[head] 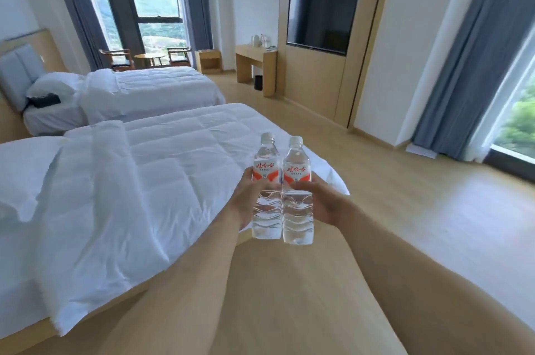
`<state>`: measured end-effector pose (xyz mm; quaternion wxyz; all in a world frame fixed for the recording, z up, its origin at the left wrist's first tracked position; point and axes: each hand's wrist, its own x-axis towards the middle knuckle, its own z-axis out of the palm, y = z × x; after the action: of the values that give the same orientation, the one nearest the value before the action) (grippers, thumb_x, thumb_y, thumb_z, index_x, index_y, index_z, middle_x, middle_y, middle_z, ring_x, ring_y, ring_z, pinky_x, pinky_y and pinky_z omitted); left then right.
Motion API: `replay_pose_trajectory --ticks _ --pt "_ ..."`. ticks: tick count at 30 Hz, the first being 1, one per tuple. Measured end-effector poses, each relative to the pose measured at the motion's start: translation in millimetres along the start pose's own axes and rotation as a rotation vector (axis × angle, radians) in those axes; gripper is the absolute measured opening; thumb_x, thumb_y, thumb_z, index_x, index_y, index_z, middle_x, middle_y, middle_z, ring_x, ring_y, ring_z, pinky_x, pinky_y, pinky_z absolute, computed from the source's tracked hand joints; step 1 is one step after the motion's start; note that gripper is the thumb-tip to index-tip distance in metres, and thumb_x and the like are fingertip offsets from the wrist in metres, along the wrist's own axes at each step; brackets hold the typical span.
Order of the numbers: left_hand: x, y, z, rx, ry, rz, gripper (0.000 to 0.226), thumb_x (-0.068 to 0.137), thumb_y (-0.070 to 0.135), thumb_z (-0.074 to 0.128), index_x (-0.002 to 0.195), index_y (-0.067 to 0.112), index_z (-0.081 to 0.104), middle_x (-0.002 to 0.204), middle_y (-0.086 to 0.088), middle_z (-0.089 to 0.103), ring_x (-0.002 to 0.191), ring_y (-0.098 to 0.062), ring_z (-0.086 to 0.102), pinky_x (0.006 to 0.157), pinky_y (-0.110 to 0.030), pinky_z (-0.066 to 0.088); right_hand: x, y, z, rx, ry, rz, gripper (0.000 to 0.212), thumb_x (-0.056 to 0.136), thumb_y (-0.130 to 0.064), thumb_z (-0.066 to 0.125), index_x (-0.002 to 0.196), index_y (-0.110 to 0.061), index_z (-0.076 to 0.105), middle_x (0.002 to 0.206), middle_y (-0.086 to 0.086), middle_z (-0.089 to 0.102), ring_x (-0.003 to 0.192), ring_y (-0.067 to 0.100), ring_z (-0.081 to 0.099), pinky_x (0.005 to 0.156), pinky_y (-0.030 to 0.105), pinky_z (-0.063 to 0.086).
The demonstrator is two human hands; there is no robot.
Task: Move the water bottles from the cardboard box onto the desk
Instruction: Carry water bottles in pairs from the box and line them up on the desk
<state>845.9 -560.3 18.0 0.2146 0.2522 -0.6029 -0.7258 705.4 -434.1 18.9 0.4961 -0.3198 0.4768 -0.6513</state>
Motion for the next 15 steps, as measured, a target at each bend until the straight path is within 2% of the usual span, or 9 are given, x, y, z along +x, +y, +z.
replay_pose_trajectory --ticks 4,9,15 --pt "61.8 -8.5 52.6 -0.008 -0.148 -0.006 0.066 0.067 0.012 0.079 0.127 0.021 0.053 0.116 -0.014 0.069 0.108 -0.035 0.069 0.099 -0.056 0.052 -2.8 -18.6 -66.4 0.055 0.106 -0.043 0.057 0.080 -0.002 0.067 0.135 -0.001 0.052 0.120 0.023 0.067 0.104 0.036 0.069 0.086 0.046 0.057" --pt "154.5 -19.5 101.0 -0.037 -0.320 -0.039 0.063 0.072 0.004 0.077 0.128 0.024 0.056 0.112 -0.012 0.073 0.102 -0.034 0.072 0.089 -0.055 0.058 18.8 -42.7 -148.1 0.046 0.282 -0.058 0.055 0.086 0.000 0.067 0.139 -0.001 0.050 0.127 0.026 0.064 0.108 0.039 0.068 0.082 0.043 0.058" --pt "278.6 -6.5 148.7 -0.048 -0.453 -0.058 0.057 0.073 0.001 0.074 0.122 0.026 0.058 0.116 -0.015 0.069 0.105 -0.036 0.070 0.072 -0.041 0.061 74.8 -87.2 -223.6 0.006 0.416 -0.111 0.053 0.089 -0.002 0.067 0.139 -0.010 0.051 0.126 0.021 0.066 0.110 0.037 0.068 0.080 0.041 0.059"
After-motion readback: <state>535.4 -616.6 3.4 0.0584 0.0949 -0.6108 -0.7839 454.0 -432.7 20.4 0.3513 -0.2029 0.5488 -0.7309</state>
